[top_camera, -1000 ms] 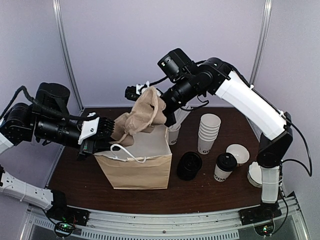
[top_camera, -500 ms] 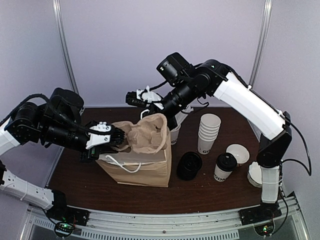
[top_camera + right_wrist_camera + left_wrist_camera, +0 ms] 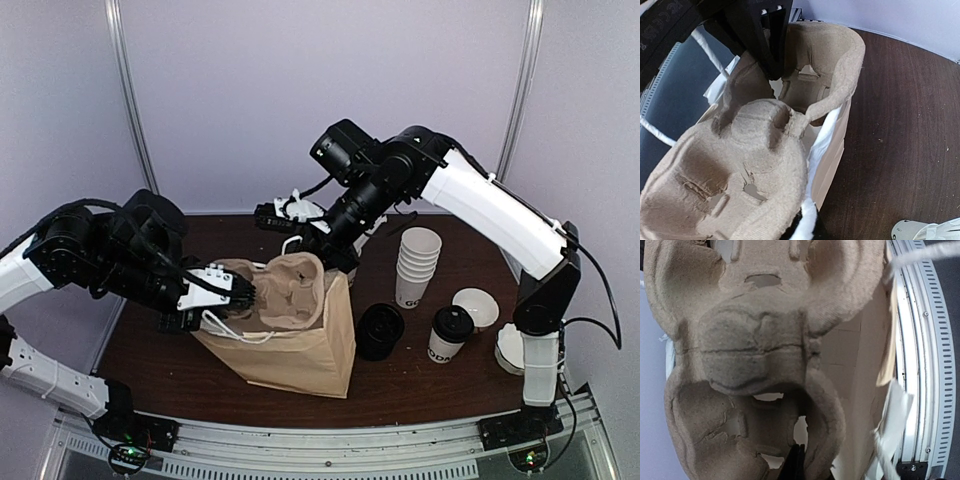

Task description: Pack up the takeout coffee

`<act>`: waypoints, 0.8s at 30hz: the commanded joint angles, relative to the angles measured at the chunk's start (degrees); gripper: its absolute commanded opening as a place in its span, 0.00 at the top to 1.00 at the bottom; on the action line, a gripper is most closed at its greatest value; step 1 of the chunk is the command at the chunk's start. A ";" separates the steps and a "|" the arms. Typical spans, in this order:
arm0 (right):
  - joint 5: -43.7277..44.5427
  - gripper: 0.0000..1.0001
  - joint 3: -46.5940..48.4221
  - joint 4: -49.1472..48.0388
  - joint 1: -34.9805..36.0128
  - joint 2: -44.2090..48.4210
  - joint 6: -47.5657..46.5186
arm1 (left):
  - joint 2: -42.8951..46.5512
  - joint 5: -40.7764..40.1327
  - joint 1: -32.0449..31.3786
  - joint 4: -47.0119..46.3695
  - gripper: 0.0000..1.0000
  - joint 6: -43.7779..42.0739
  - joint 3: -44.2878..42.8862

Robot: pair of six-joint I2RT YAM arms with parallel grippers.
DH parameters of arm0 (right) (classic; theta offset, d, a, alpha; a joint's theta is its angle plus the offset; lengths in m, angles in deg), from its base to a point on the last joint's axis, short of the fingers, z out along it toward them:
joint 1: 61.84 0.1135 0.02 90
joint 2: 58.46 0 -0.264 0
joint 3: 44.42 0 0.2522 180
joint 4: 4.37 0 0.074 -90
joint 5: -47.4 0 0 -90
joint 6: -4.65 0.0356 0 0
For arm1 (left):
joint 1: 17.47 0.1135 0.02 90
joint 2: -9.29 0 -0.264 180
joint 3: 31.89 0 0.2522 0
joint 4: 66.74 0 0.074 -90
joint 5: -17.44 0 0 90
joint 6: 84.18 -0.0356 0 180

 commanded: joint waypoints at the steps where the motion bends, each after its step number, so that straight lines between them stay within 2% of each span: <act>1: -3.44 1.00 -0.59 0.23 -0.06 1.51 -0.07 | -1.77 -1.00 -0.69 3.06 1.00 -1.14 -1.35; 8: -3.63 1.00 -0.71 0.18 -0.35 1.39 -1.06 | -2.78 -0.78 -1.98 7.14 1.00 -0.83 -3.75; 18: -4.39 1.00 -0.64 1.13 0.05 2.04 -2.46 | -8.48 -4.91 -1.97 11.51 1.00 6.15 -7.24; 24: -2.65 1.00 -1.26 0.19 0.46 2.66 -1.88 | -9.76 -3.81 -1.99 11.74 1.00 7.47 -8.39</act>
